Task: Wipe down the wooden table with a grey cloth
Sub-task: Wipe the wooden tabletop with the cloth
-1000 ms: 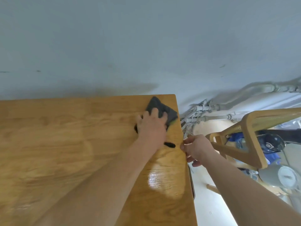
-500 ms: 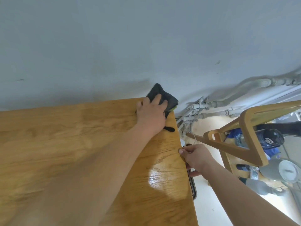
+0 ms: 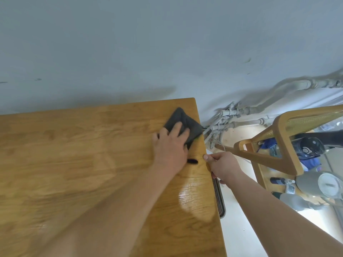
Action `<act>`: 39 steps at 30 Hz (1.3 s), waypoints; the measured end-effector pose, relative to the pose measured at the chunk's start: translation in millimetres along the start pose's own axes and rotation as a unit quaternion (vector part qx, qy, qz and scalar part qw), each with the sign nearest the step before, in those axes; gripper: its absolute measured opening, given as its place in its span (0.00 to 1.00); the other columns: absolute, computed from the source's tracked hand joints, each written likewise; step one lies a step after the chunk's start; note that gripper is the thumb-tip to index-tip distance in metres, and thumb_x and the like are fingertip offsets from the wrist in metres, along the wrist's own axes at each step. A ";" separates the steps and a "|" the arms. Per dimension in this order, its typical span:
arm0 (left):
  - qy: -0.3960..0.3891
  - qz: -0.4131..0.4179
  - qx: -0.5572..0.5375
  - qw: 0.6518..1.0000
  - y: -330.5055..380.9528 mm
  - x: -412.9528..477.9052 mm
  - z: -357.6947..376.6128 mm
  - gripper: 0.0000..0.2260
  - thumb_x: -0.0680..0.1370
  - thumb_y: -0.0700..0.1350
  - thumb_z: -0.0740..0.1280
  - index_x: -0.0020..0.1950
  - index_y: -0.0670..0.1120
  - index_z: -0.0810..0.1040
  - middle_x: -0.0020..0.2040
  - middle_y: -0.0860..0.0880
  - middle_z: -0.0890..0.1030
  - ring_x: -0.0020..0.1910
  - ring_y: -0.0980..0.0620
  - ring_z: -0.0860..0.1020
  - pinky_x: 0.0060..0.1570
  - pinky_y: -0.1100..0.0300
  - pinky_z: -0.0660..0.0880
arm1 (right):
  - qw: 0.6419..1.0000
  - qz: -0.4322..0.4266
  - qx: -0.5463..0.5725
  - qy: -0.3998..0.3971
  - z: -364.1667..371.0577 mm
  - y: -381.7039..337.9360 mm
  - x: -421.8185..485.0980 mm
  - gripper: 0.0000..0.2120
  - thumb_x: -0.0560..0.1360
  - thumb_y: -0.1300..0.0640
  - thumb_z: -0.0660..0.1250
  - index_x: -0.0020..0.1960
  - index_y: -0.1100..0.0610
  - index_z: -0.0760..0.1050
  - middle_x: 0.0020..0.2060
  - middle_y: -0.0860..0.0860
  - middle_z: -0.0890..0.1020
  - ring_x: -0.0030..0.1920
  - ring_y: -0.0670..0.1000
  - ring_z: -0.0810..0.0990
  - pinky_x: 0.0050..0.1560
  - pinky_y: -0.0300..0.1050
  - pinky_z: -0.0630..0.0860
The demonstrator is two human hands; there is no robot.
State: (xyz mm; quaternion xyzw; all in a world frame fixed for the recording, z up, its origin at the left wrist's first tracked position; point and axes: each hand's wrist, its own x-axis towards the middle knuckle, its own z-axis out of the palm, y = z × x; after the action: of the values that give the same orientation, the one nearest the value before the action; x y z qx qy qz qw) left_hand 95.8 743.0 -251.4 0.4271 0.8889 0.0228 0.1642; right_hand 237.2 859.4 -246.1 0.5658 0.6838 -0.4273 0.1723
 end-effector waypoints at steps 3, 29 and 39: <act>-0.018 0.056 0.009 0.998 23.3 -57.8 21.0 0.25 0.82 0.64 0.57 0.79 0.62 0.61 0.82 0.54 0.57 0.68 0.43 0.66 0.67 0.43 0.62 | 0.999 -0.026 -0.001 0.023 1.3 14.2 -13.4 0.15 0.81 0.47 0.67 0.38 0.51 0.82 0.34 0.50 0.84 0.40 0.54 0.83 0.46 0.50 0.81; -0.040 0.017 -0.137 0.990 -4.9 -122.2 -26.9 0.24 0.85 0.50 0.61 0.81 0.56 0.62 0.84 0.52 0.54 0.81 0.51 0.55 0.79 0.52 0.57 | 0.996 -0.043 0.056 -0.047 -8.5 4.0 -47.4 0.22 0.80 0.52 0.68 0.72 0.56 0.71 0.52 0.53 0.82 0.50 0.55 0.82 0.51 0.54 0.82; -0.171 0.135 0.046 0.975 -26.3 -42.3 -5.8 0.27 0.87 0.56 0.52 0.84 0.61 0.44 0.84 0.53 0.36 0.83 0.49 0.37 0.82 0.43 0.44 | 0.994 0.018 -0.067 -0.083 -11.7 -43.7 -3.1 0.20 0.81 0.46 0.68 0.64 0.60 0.78 0.41 0.55 0.85 0.41 0.55 0.87 0.40 0.51 0.85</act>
State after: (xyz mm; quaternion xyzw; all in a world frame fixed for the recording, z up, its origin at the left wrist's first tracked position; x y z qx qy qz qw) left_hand 98.8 694.5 -239.1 0.5481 0.7818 -0.0695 0.2891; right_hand 200.8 866.8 -220.1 0.5281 0.6840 -0.4223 0.2738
